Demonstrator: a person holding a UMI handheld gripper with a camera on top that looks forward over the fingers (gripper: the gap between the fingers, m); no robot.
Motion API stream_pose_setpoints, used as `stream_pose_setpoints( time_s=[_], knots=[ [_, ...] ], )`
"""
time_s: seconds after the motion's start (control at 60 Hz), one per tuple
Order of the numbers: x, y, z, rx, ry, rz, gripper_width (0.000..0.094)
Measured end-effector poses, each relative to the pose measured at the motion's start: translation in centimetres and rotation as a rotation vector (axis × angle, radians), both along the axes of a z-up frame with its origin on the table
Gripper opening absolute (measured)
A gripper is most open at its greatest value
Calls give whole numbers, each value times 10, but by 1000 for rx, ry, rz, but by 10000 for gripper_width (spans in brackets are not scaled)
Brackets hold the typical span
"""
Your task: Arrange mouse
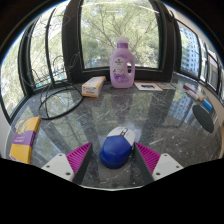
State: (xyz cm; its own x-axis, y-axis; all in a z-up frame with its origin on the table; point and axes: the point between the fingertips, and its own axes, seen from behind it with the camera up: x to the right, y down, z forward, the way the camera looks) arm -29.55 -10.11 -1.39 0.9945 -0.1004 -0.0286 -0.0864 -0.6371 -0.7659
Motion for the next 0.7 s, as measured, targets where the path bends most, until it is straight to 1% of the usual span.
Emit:
stream_pose_setpoints(
  time_s=[0.05, 0.083, 0.133, 0.25, 0.317, 0.417, 0.5, 0.567, 0.633, 0.7],
  knots=[
    [0, 9, -1, -1, -19, 3, 826],
    [-1, 13, -1, -6, -31, 2, 793],
    [-2, 21, -2, -5, -42, 4, 727],
    [-2, 30, -2, -7, -46, 4, 526],
    [-2, 32, -2, -7, -44, 9, 508],
    [-2, 33, -2, 1, -58, 23, 431],
    [-4, 34, 1, 2, -74, 54, 377],
    [-9, 35, 5, 6, -76, 87, 357],
    [-14, 38, 21, 34, -87, 130, 358],
    [-17, 43, 55, 93, -77, 169, 356]
  ],
)
